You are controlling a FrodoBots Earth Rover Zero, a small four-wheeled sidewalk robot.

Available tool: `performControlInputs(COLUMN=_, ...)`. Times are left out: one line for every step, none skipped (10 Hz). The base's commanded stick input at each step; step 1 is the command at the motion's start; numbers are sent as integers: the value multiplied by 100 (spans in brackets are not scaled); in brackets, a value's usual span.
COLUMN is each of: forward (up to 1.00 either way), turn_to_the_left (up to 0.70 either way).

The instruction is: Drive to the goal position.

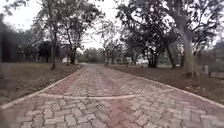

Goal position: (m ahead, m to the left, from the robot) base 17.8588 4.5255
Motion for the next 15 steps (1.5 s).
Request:
performControlInputs(forward=70, turn_to_the_left=0)
performControlInputs(forward=70, turn_to_the_left=0)
performControlInputs(forward=70, turn_to_the_left=1)
performControlInputs(forward=70, turn_to_the_left=2)
performControlInputs(forward=70, turn_to_the_left=2)
performControlInputs(forward=70, turn_to_the_left=2)
performControlInputs(forward=70, turn_to_the_left=2)
performControlInputs(forward=70, turn_to_the_left=2)
performControlInputs(forward=70, turn_to_the_left=2)
performControlInputs(forward=70, turn_to_the_left=3)
performControlInputs(forward=70, turn_to_the_left=3)
performControlInputs(forward=70, turn_to_the_left=3)
performControlInputs(forward=70, turn_to_the_left=3)
performControlInputs(forward=70, turn_to_the_left=3)
performControlInputs(forward=70, turn_to_the_left=28)
